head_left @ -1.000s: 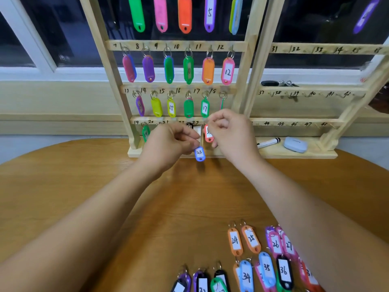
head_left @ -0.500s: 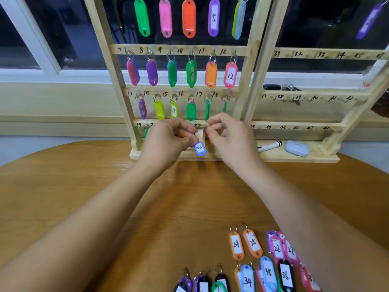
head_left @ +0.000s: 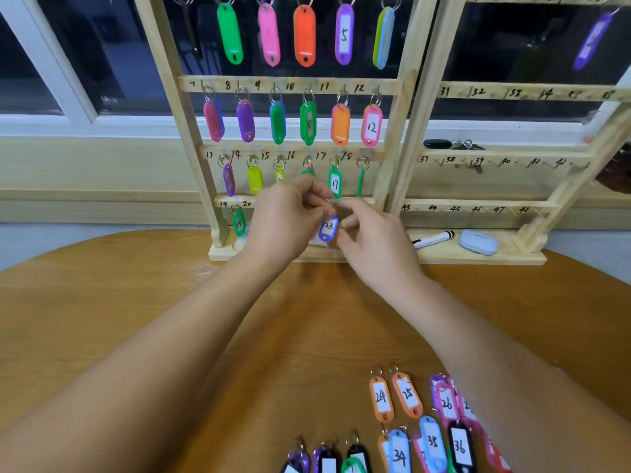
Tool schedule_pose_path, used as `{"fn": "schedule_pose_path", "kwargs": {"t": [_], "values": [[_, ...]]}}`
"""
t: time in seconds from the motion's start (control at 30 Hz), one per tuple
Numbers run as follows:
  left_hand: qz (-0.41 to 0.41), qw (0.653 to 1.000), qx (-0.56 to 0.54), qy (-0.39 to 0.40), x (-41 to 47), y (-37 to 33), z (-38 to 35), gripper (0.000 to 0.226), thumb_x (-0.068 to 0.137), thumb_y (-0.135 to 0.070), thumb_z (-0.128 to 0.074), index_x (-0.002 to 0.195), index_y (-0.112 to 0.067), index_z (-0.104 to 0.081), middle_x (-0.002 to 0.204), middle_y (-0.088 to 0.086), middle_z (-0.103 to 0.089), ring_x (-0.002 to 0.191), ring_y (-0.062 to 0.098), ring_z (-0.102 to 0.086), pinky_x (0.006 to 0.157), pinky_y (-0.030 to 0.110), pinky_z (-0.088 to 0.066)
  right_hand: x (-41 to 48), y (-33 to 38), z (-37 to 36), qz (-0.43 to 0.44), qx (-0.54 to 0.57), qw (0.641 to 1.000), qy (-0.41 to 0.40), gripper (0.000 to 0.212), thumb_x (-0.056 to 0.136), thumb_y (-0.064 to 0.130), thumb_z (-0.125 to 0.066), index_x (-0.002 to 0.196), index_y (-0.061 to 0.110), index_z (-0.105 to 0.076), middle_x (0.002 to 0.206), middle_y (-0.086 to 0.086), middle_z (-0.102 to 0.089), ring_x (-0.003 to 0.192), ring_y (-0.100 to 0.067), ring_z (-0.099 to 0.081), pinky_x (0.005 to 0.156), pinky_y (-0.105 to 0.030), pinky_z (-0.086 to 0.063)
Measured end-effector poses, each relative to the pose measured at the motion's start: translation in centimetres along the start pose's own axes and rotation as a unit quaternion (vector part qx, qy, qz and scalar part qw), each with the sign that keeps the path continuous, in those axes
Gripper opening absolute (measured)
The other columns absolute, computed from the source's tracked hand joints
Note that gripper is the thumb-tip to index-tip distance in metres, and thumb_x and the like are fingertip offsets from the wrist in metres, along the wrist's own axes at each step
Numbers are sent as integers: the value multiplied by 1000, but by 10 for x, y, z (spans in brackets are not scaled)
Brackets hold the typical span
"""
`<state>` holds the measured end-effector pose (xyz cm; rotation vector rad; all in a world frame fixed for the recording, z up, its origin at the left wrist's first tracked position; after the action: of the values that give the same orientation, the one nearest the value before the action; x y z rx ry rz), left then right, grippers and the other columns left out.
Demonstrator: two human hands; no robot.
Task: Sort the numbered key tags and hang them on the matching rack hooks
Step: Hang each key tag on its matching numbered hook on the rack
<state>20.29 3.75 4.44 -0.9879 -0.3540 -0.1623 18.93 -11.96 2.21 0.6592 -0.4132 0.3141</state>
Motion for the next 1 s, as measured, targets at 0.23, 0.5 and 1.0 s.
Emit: {"fn": "schedule_pose_path", "kwargs": {"t": [0.23,0.5,1.0], "values": [[-34,997,62,-16,8,-9,-5,18,83,-11,-86,93,-21,-75,75,-14,-75,73,-2,-70,77,29,-59,-40,-5,27,-15,55,998,-8,19,95,21,-71,113,25,-71,75,26,-65,70,-4,-63,74,-30,-55],[7,999,47,23,16,-1,-3,14,86,-12,-86,90,-21,-76,74,-13,-78,72,18,-77,66,40,-59,-119,-13,49,-53,107,991,61,15,96,16,-75,105,29,-77,80,23,-68,59,-10,-62,53,-13,-43],[-124,978,167,-9,-31,-35,-8,6,88,-28,-81,89,-27,-74,83,-13,-71,79,10,-64,75,36,-54,-152,-20,50,-25,17,993,114,10,95,19,-74,90,28,-72,86,18,-58,93,-8,-57,78,-18,-44]]}}
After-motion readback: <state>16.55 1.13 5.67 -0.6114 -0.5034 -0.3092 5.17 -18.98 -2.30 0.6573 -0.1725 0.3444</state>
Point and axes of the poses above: each hand's wrist, its own x-axis towards the middle knuckle, its own z-axis out of the back of the hand, y = z × x, the point moved 9 cm from there along x, towards the middle knuckle
